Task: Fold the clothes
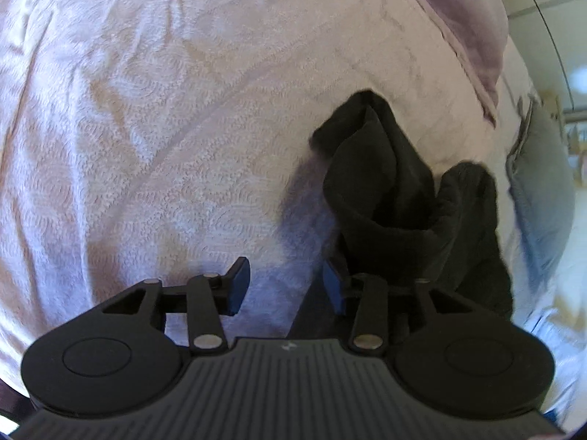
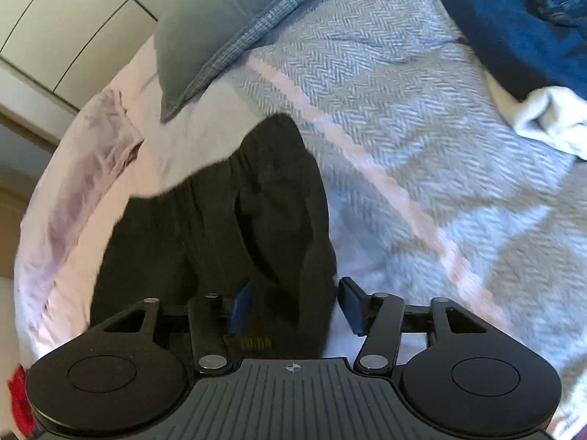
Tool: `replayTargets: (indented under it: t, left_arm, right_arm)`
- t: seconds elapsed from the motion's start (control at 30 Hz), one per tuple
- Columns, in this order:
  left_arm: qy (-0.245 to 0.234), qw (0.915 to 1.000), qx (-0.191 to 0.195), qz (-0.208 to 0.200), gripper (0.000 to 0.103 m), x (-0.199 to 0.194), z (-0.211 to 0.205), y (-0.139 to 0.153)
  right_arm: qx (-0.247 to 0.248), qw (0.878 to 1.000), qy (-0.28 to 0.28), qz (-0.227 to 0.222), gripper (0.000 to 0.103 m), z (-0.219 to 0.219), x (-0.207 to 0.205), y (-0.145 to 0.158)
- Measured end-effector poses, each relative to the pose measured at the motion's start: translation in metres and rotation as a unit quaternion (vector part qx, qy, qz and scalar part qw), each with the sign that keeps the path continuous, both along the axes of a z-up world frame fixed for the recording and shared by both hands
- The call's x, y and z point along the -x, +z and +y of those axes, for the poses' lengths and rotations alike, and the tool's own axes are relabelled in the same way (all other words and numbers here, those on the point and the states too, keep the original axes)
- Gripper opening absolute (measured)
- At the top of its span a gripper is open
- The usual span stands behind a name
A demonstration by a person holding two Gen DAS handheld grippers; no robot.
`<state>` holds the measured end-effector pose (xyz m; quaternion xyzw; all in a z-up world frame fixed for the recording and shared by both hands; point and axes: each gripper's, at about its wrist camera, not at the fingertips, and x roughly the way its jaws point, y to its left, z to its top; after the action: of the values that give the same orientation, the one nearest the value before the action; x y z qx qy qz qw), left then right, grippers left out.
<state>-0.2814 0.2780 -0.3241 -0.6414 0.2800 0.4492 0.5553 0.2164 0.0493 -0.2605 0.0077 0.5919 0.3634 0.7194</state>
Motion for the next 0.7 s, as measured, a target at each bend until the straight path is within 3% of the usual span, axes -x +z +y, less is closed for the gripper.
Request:
replayTargets:
  t: [0.07,0.13,0.33,0.37,0.4,0.43,0.47,0.6,0.7]
  left_arm:
    - [0.022,0.9997,-0.009,-0.012,0.040,0.007,0.001,0.006]
    - [0.012,0.9998,-0.009,-0.016,0.040,0.006,0.004,0.008]
    - [-0.111,0.9928,0.029,-0.036,0.036,-0.026,0.007,-0.006]
    - [-0.117,0.9919,0.038,-0.033,0.027,-0.030,0.005,-0.010]
    - [-0.115,0.9921,0.042,-0.029,0.005,-0.031,0.003,-0.014]
    - [-0.104,0.9934,0.042,-0.022,0.005,-0.029,0.001,-0.016]
    - [-0.090,0.9950,0.038,-0.019,0.004,-0.026,-0.001,-0.016]
    - [-0.037,0.9977,0.014,-0.054,0.003,-0.008,-0.001,0.001]
    - [-0.045,0.9981,-0.034,-0.026,0.003,-0.003,0.028,0.038]
  right_arm:
    - [-0.001,1.000,-0.001,0.003,0.056,0.011,-0.009,-0.003]
    - [0.004,1.000,0.000,0.005,0.056,0.018,-0.016,-0.006]
    - [0.010,1.000,-0.005,0.010,0.056,0.023,-0.019,-0.012]
    - [0.009,1.000,-0.003,0.009,0.056,0.023,-0.019,-0.012]
    - [0.011,1.000,0.003,0.007,0.049,0.023,-0.018,-0.012]
    - [0.018,1.000,0.015,0.002,0.036,0.024,-0.016,-0.011]
    - [0.025,0.999,0.027,-0.003,0.009,0.026,-0.014,-0.010]
    - [-0.004,1.000,0.014,0.021,0.007,0.017,-0.011,0.007]
    - [-0.048,0.995,-0.031,0.076,0.007,0.016,-0.008,0.028]
